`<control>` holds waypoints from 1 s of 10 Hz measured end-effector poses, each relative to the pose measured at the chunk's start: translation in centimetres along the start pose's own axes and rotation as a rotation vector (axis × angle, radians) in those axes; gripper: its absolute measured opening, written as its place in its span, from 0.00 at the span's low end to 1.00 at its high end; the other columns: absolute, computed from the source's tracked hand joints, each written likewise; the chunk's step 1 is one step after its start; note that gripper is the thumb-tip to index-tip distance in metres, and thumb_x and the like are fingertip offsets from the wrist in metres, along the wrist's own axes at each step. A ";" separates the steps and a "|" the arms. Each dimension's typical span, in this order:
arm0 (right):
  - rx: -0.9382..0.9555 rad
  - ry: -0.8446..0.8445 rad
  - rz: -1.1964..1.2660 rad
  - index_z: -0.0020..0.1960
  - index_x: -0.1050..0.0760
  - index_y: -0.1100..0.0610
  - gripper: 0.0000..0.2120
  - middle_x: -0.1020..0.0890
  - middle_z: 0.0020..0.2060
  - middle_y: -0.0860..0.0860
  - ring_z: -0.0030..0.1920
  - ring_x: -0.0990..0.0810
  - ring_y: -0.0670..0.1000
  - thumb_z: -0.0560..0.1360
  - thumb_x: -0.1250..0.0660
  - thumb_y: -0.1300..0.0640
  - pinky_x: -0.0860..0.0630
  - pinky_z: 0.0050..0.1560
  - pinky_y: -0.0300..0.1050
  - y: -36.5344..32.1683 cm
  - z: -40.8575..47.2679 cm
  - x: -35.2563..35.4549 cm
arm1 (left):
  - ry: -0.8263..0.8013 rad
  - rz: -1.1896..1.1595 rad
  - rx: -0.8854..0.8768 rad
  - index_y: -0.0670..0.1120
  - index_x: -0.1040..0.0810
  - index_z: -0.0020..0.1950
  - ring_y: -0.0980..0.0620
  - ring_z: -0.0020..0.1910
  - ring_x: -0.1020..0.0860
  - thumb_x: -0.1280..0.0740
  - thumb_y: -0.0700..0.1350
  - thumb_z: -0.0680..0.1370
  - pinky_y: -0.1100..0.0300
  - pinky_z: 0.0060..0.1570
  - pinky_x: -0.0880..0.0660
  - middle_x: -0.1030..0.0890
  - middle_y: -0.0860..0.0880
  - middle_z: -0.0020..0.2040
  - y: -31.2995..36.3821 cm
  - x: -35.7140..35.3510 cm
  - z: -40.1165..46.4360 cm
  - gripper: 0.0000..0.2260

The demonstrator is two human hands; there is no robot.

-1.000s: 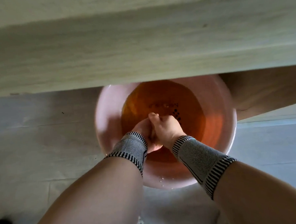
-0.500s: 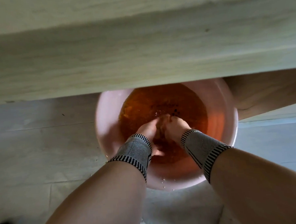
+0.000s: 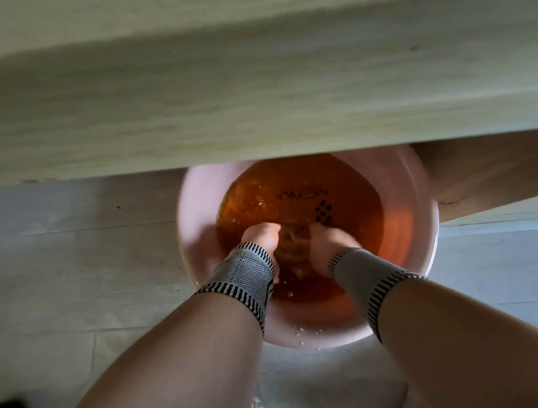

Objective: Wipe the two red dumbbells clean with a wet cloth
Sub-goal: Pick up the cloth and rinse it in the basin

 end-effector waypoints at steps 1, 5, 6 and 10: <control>0.164 0.040 -0.018 0.65 0.27 0.60 0.16 0.22 0.61 0.59 0.61 0.23 0.59 0.80 0.41 0.56 0.29 0.50 0.46 -1.8 0.1 1.2 | -0.206 -0.151 0.156 0.48 0.27 0.66 0.37 0.67 0.28 0.31 0.54 0.77 0.30 0.64 0.37 0.24 0.45 0.64 -0.9 -1.0 0.1 0.20; 0.142 0.154 -0.255 0.64 0.33 0.57 0.19 0.22 0.61 0.58 0.66 0.28 0.59 0.77 0.38 0.50 0.29 0.63 0.52 1.0 1.0 0.9 | 0.051 -0.013 -0.024 0.43 0.25 0.64 0.36 0.61 0.23 0.34 0.48 0.79 0.38 0.56 0.23 0.22 0.40 0.63 -0.4 0.4 1.5 0.16; 0.191 0.225 -0.092 0.59 0.22 0.57 0.13 0.17 0.51 0.52 0.55 0.20 0.54 0.77 0.40 0.57 0.24 0.53 0.42 0.2 0.8 2.3 | -0.169 -0.073 0.136 0.42 0.27 0.66 0.34 0.54 0.21 0.36 0.59 0.78 0.39 0.44 0.21 0.24 0.39 0.64 -1.3 -0.8 0.3 0.25; 0.522 0.037 0.017 0.45 0.23 0.50 0.09 0.21 0.39 0.47 0.39 0.24 0.47 0.71 0.32 0.63 0.29 0.34 0.36 -1.3 -4.9 9.6 | -0.385 0.136 -0.138 0.45 0.24 0.62 0.40 0.63 0.26 0.39 0.35 0.78 0.52 0.63 0.28 0.27 0.38 0.69 1.8 -0.2 -6.9 0.14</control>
Point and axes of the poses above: each hand's wrist, its own z-axis towards the middle knuckle, its own x-axis out of the back of the hand, y = z × x, the point moved 3 cm from there along z, towards the middle knuckle
